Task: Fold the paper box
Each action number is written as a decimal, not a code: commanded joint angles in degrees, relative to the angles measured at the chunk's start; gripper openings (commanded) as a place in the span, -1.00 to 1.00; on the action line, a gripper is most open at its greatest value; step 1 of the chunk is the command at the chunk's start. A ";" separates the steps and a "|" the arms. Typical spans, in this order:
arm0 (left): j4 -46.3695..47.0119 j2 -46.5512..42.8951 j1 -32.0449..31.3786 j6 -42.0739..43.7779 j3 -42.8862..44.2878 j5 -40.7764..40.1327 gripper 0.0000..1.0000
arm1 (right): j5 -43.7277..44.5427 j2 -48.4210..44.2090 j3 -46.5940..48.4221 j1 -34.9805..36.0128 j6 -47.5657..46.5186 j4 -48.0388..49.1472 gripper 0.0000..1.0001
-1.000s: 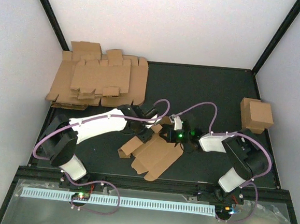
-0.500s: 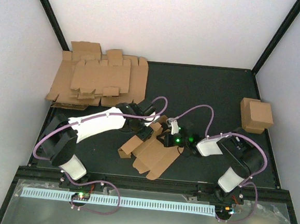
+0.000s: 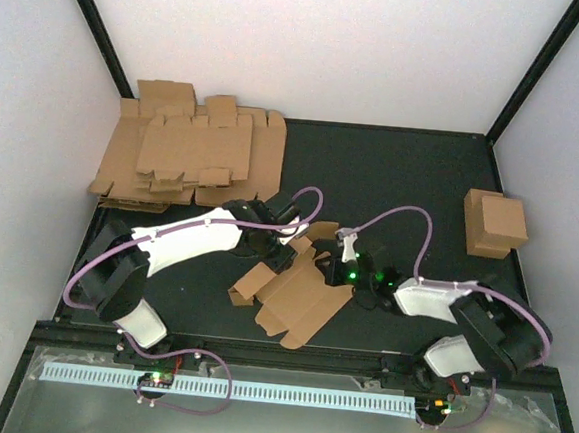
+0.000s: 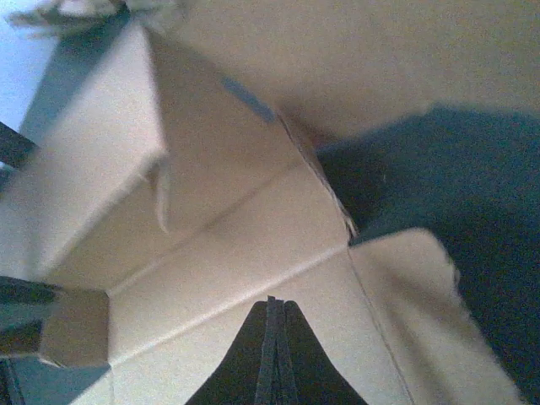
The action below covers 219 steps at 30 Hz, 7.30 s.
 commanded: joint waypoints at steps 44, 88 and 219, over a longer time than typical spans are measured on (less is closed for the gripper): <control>-0.43 -1.44 0.38 0.58 -0.25 0.43 0.09 | 15.97 0.89 -8.25 3.31 6.59 18.91 -0.96; -0.46 -1.07 0.38 0.84 -0.18 0.43 0.09 | 9.02 13.76 2.01 0.46 3.21 22.35 -0.96; 0.91 -1.36 1.06 0.47 -0.62 2.72 0.09 | 7.67 11.95 4.74 2.26 3.81 14.25 -0.96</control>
